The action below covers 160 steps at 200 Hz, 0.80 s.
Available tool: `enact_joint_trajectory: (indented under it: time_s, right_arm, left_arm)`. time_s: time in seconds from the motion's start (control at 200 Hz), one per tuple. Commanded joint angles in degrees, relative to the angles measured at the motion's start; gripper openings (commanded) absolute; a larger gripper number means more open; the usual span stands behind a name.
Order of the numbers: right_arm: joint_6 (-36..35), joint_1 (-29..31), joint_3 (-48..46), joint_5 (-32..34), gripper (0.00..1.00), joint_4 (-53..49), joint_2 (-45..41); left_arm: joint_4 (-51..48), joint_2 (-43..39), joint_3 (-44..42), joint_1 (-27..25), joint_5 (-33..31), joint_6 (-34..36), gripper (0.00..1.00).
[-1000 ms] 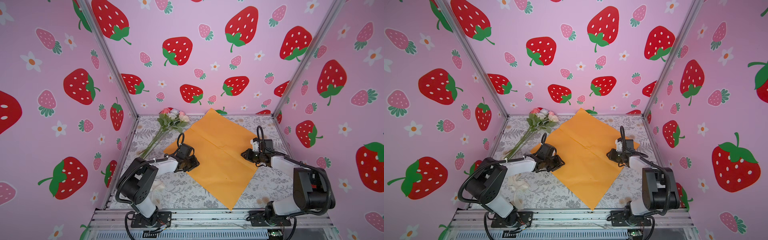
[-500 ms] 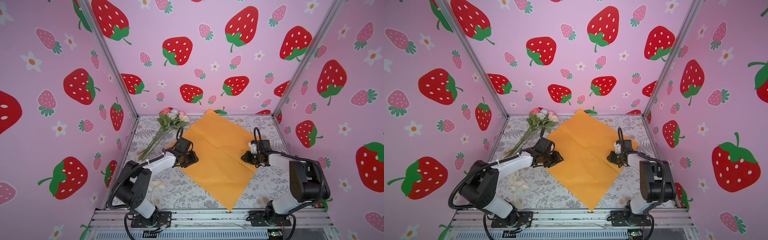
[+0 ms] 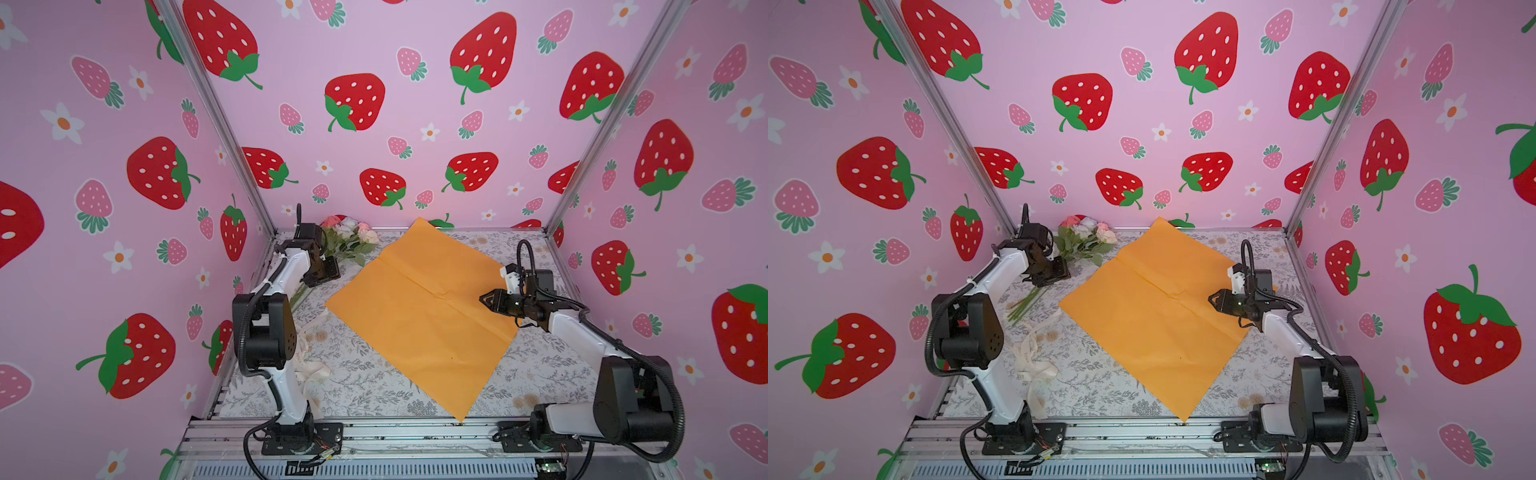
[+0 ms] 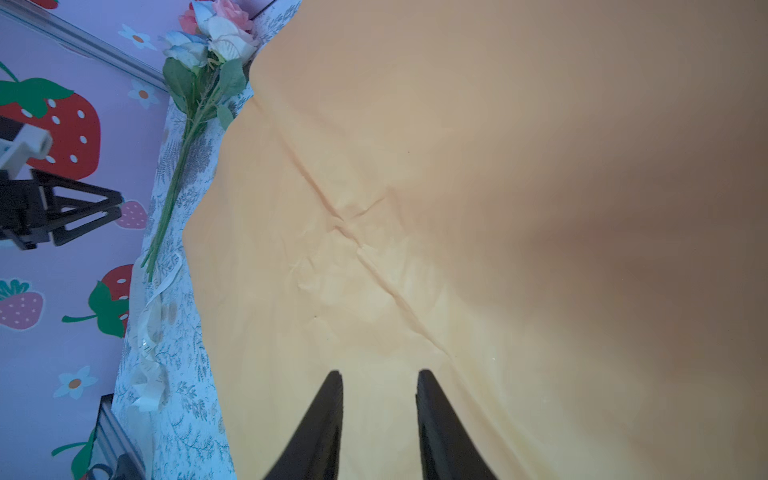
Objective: Tie the bouquet of fake flowers
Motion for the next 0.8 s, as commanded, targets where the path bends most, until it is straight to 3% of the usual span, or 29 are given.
enact_joint_trajectory:
  time_s: [0.0,0.265,0.575,0.795]
  right_arm:
    - [1.8,0.8,-0.4,-3.2,0.34,0.4,-0.2]
    - [1.0,1.3,2.4,-3.7,0.34,0.2,5.3]
    - [-0.3,1.4,3.5,-2.2,0.35,-0.7,9.0]
    - [-0.4,1.4,3.9,-1.1,0.35,-1.3,10.2]
  left_arm:
    - [-7.7,5.2,8.9,1.1,-2.2,9.4,0.62]
    - [-15.9,18.7,26.3,2.0,-1.3,18.5,0.62]
    - [-15.9,24.0,28.5,2.2,-1.2,22.2,0.6]
    - [-17.8,25.3,29.2,2.2,-1.5,24.0,0.51]
